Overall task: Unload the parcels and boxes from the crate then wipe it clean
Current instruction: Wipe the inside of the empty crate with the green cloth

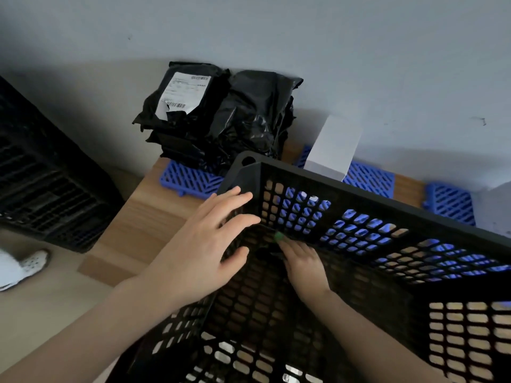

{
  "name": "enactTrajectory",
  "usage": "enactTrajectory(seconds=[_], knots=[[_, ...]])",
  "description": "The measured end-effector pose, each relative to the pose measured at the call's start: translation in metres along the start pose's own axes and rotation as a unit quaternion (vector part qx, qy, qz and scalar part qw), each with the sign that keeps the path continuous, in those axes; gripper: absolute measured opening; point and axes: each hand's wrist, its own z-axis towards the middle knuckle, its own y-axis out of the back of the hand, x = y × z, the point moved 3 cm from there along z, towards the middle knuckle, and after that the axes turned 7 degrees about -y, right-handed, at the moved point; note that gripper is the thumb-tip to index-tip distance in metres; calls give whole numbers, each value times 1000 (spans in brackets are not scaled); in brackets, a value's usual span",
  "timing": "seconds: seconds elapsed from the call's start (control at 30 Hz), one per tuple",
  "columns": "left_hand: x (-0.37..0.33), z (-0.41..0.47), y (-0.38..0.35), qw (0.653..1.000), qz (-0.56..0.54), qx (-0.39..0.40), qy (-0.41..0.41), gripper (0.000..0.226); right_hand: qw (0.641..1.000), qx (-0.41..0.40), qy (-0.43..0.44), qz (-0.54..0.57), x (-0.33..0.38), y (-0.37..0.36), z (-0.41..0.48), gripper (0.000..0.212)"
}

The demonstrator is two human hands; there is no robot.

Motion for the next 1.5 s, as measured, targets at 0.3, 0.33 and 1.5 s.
enactTrajectory(seconds=[0.3, 0.33, 1.5], knots=[[5, -3, -8, 995, 96, 33, -16, 40, 1000, -10, 7, 13, 12, -41, -1, 61], [5, -2, -9, 995, 99, 31, -16, 39, 1000, -8, 14, 15, 13, -46, -4, 60], [1, 1, -11, 983, 176, 45, -15, 37, 992, 21, 122, -11, -2, -41, 36, 53]])
